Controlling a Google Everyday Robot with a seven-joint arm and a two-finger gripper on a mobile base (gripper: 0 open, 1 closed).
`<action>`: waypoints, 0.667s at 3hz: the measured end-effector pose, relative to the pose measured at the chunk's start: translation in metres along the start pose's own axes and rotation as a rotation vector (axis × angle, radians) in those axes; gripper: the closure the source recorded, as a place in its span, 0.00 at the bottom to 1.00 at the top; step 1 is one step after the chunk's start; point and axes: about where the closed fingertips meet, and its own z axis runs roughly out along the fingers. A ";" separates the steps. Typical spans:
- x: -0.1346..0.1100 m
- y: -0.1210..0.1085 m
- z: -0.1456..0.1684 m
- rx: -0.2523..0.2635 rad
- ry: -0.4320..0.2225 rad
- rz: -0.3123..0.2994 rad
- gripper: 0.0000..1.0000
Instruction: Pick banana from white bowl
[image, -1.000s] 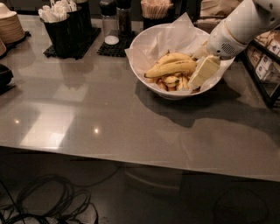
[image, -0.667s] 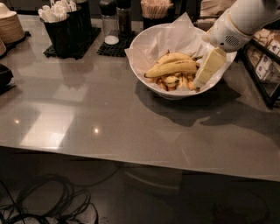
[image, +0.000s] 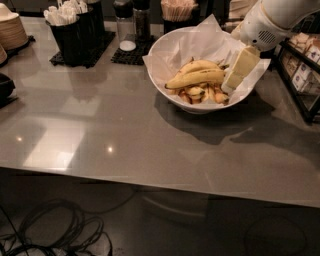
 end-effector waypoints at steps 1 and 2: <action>0.005 -0.001 0.012 -0.011 -0.027 0.027 0.03; 0.011 -0.001 0.024 -0.012 -0.048 0.055 0.07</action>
Offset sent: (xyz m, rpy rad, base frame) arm 0.0087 -0.0077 -0.0378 0.1017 0.0141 -0.0591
